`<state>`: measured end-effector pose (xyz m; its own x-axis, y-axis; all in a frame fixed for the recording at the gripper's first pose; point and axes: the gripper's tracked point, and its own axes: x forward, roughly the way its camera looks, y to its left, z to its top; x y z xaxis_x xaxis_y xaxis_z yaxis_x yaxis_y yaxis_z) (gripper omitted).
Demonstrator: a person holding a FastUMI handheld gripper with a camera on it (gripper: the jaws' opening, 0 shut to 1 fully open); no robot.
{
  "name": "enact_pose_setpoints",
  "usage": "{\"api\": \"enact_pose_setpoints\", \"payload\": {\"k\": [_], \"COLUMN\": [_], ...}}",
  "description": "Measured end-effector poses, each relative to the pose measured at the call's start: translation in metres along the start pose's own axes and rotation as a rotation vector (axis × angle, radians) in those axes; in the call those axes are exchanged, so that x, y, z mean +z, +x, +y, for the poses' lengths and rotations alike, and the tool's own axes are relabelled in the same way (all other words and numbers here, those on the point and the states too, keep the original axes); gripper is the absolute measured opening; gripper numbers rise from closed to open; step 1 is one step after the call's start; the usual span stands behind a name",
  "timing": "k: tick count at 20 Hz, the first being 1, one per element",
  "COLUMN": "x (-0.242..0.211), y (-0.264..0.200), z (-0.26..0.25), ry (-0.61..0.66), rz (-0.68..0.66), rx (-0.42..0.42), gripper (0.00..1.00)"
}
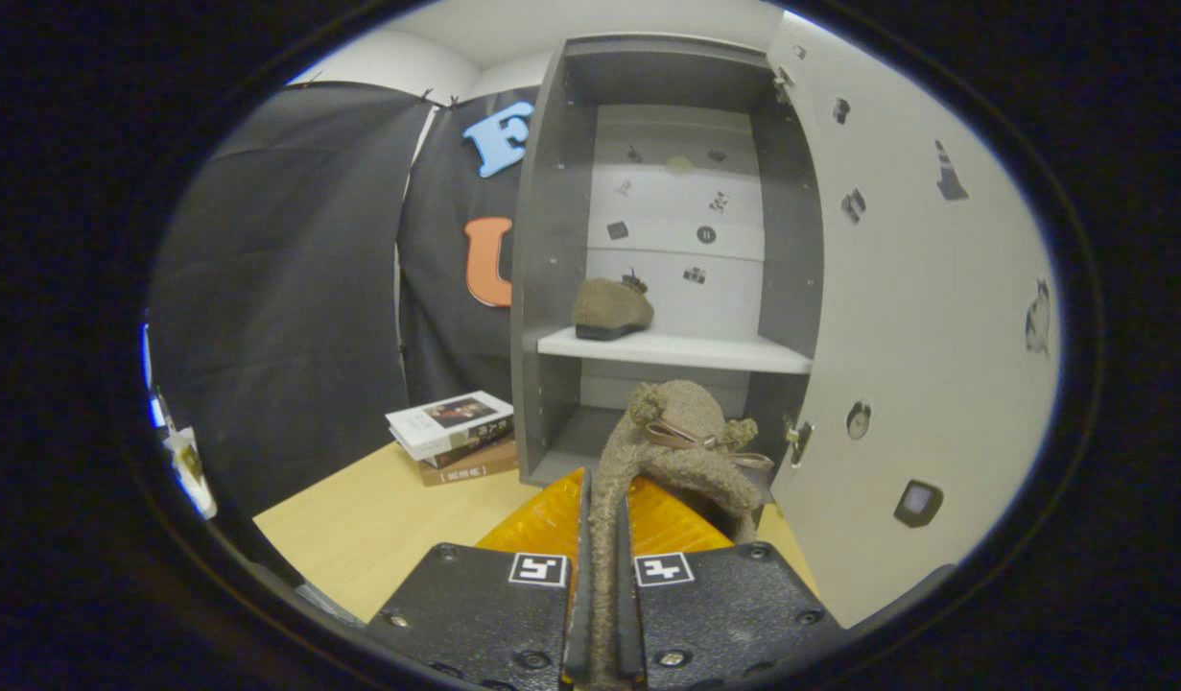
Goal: Open the shoe cabinet door, grab the shoes and put them into the shoe cabinet, then close the shoe cabinet door.
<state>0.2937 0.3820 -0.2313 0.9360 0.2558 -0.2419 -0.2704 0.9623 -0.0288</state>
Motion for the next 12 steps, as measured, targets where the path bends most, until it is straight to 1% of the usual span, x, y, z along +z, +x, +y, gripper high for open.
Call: {"api": "enact_pose_setpoints", "payload": {"k": [3,5,12], "x": [0.043,0.076,0.191], "y": [-0.010,-0.013,-0.012], "z": [-0.003,-0.011,-0.055], "ry": [0.026,0.028,0.009], "rz": [-0.029,-0.046,-0.109], "rx": [0.013,0.007,-0.129], "gripper": [0.13,0.13,0.13]}}
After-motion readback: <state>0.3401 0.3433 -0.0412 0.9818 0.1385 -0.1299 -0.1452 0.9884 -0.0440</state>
